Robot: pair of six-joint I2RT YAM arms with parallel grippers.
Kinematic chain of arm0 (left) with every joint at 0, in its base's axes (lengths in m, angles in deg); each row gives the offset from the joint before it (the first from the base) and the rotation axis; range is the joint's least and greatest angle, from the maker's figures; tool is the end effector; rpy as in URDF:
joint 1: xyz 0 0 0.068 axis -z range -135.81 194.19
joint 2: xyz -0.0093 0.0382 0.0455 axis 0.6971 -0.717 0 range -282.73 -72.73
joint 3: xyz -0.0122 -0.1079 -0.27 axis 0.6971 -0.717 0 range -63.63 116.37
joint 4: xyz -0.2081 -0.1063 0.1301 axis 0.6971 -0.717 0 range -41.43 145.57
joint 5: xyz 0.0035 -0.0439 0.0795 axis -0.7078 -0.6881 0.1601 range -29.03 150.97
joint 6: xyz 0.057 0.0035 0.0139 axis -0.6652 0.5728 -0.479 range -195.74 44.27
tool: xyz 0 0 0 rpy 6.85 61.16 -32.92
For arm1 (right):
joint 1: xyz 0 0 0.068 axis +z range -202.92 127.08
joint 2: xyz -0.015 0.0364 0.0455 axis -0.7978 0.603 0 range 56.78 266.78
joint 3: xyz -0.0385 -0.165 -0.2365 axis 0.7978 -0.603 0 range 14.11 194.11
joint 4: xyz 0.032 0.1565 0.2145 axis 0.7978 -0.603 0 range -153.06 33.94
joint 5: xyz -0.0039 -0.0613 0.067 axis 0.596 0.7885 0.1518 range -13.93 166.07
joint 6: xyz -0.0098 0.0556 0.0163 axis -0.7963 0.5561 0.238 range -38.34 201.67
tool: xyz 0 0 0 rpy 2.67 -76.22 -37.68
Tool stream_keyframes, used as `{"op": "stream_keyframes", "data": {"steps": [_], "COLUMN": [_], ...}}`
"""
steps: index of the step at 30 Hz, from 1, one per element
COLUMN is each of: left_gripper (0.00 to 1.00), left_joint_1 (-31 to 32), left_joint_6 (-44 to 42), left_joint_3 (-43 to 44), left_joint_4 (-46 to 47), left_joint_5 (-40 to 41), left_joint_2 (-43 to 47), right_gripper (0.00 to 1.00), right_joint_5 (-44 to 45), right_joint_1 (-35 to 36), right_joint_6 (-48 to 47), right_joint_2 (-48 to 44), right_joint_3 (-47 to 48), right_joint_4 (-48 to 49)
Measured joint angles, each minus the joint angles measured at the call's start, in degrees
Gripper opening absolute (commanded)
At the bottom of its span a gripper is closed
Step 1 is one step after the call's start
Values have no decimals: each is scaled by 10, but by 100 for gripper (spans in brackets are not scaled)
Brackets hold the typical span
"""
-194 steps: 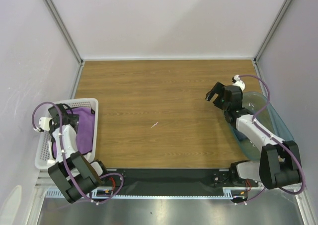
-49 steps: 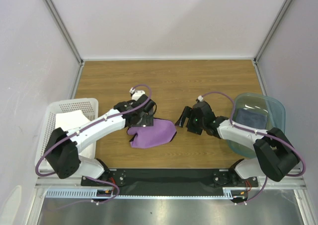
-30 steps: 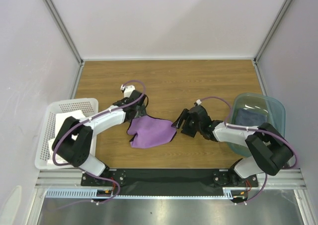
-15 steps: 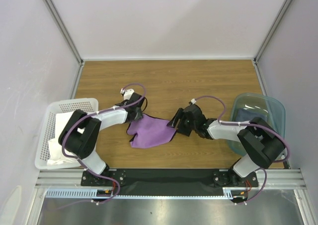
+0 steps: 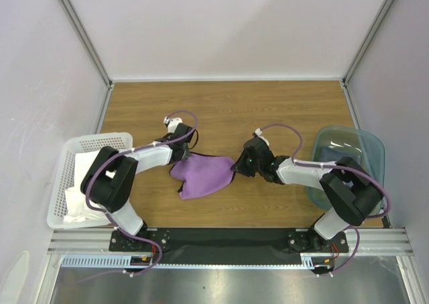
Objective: Fold and stack the towels
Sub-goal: Flatten out the crumpled towel
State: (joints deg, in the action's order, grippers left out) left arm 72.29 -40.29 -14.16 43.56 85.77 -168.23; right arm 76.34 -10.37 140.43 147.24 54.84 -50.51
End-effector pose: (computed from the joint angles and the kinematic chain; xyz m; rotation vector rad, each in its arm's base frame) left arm 0.2945 -0.1370 0.1601 -0.3106 2.4323 0.0885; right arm 0.2315 0.2124 0.1619 0.3565 2.4843 0.8165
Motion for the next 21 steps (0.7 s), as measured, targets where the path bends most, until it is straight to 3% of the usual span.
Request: {"op": "stream_keyframes", "data": {"steps": [6, 13, 21], "left_gripper": [0, 0, 0], "left_joint_1": [0, 3, 55], "left_joint_6": [-10, -26, -30], "left_joint_3": [2, 9, 33], "left_joint_4": [-22, -37, -98], "left_joint_5": [-12, -16, -30], "left_joint_2": [49, 274, 470], "right_gripper": [1, 0, 0], "right_joint_5": [78, 124, 98], "right_joint_1": [0, 0, 12], "right_joint_6": [-98, -218, -287], "right_joint_2": [-66, -198, -369], "right_joint_3": [63, 88, 89], "right_joint_4": [-57, -85, -136]}}
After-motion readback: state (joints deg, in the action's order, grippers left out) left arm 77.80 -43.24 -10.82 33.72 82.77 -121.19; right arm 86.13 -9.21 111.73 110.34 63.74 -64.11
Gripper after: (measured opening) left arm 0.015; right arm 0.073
